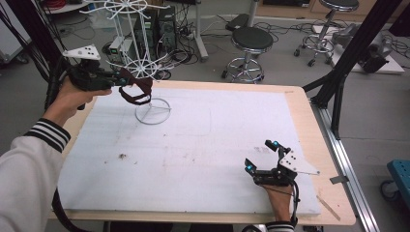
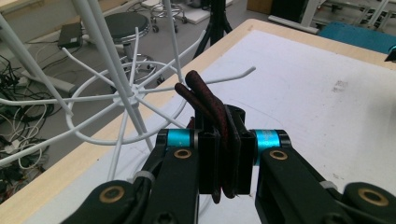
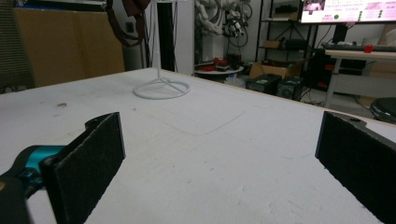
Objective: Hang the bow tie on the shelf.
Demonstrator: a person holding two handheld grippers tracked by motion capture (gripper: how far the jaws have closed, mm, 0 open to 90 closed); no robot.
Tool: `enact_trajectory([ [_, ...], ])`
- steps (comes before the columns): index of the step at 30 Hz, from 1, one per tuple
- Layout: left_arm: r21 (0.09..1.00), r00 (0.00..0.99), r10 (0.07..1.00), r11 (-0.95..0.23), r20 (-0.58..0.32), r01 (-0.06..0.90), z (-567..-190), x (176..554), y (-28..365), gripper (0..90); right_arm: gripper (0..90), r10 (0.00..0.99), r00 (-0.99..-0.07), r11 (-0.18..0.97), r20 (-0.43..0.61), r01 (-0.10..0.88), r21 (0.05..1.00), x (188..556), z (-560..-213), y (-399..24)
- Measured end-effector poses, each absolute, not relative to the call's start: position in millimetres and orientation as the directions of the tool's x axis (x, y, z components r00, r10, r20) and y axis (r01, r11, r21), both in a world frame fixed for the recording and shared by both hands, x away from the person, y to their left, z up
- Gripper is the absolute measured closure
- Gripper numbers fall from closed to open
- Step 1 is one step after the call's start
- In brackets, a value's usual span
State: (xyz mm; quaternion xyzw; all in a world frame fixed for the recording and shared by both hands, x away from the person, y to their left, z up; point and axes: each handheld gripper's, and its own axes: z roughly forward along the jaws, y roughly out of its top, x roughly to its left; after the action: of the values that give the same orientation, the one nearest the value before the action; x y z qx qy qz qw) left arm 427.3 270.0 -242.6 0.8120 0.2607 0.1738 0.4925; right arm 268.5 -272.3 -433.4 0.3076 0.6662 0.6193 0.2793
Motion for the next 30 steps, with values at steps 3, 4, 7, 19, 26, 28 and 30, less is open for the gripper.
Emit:
enact_trajectory([
  [3,0.884,0.8,0.599,-0.391,0.032,0.257,-244,430,267,84.1,0.7,0.753,-0.658,0.034,0.018,0.066,0.997,268,-437,-272],
  [4,0.882,0.799,0.601,-0.391,0.029,0.263,-245,431,266,84.2,0.7,0.757,-0.653,0.032,0.021,0.069,0.997,268,-439,-272],
  [7,0.88,0.792,0.61,-0.391,0.03,0.269,-244,433,263,84.1,0.7,0.764,-0.644,0.027,0.024,0.07,0.997,266,-444,-273],
  [19,0.886,0.767,0.641,-0.366,0.018,0.285,-245,439,257,62.0,0.7,0.768,-0.64,0.03,0.028,0.08,0.996,266,-447,-272],
  [26,0.901,0.751,0.66,-0.334,0.015,0.276,-242,437,261,27.8,0.7,0.769,-0.639,0.031,0.026,0.079,0.996,267,-447,-272],
  [28,0.904,0.77,0.638,-0.324,-0.008,0.277,-242,436,263,25.7,0.7,0.769,-0.638,0.031,0.027,0.079,0.996,267,-447,-272],
  [30,0.907,0.764,0.645,-0.334,0.022,0.256,-242,433,261,10.7,0.6,0.768,-0.64,0.033,0.023,0.076,0.997,267,-447,-272],
])
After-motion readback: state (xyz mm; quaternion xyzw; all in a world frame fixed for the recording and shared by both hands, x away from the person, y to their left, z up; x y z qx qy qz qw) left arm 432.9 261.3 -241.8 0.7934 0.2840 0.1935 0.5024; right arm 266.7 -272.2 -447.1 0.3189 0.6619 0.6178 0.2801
